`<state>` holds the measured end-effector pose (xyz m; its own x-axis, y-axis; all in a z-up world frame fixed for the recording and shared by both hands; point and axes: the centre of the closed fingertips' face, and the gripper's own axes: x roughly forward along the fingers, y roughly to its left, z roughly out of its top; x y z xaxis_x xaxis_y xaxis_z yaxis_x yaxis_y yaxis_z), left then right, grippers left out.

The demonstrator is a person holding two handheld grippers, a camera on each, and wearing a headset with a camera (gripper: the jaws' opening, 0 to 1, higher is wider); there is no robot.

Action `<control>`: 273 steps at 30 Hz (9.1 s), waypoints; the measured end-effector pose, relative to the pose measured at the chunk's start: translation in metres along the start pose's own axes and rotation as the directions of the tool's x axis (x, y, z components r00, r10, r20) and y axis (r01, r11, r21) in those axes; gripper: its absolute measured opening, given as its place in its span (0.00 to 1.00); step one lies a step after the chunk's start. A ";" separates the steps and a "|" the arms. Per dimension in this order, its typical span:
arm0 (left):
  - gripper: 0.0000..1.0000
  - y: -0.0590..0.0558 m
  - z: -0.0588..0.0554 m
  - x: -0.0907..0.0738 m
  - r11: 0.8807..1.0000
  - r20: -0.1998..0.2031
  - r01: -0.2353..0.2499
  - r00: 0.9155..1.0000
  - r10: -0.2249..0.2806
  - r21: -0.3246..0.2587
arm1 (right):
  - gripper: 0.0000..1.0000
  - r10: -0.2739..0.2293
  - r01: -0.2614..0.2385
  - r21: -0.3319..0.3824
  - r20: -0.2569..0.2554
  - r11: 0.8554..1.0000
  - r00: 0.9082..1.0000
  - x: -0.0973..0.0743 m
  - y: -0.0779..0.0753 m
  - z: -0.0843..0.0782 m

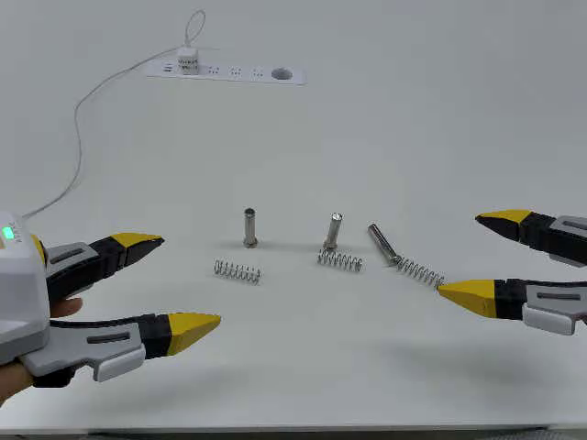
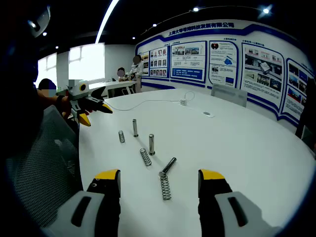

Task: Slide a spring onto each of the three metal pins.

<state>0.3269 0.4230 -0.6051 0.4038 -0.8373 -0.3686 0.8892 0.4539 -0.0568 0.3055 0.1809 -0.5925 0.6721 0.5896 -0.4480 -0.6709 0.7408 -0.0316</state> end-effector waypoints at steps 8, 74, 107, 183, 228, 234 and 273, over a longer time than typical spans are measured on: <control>0.68 -0.001 0.000 -0.001 1.000 -0.003 -0.005 1.000 0.005 0.001 | 0.63 0.006 -0.006 0.002 -0.021 1.000 1.000 0.003 -0.001 -0.003; 0.67 -0.004 -0.002 0.001 1.000 -0.007 0.002 1.000 -0.002 -0.001 | 0.25 -0.073 0.077 -0.005 -0.366 0.997 0.928 0.087 -0.029 -0.004; 0.67 -0.003 -0.001 0.000 1.000 -0.005 0.001 1.000 -0.001 0.001 | 0.14 -0.077 0.138 0.079 -0.519 0.987 0.851 0.114 -0.035 -0.033; 0.64 -0.006 0.009 0.001 1.000 0.005 0.012 1.000 -0.012 0.023 | 0.09 -0.095 0.156 0.085 -0.492 0.984 0.865 0.096 -0.029 -0.014; 0.63 -0.007 0.015 0.001 0.999 -0.002 0.019 1.000 -0.019 0.039 | 0.09 -0.077 0.105 0.046 -0.408 0.993 0.910 0.072 -0.028 -0.010; 0.62 -0.008 0.015 0.002 0.999 -0.002 0.021 1.000 -0.021 0.041 | 0.09 -0.072 0.096 0.038 -0.406 0.995 0.911 0.070 -0.029 -0.013; 0.61 -0.013 0.015 0.006 0.998 -0.006 0.045 0.999 -0.045 0.045 | 0.14 -0.053 0.068 0.017 -0.456 0.998 0.888 0.047 -0.022 -0.040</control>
<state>0.3208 0.4071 -0.5926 0.3618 -0.8550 -0.3716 0.9154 0.4013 -0.0319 0.3394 0.1792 -0.6485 0.4899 0.3377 -0.8037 -0.6181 0.7847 -0.0470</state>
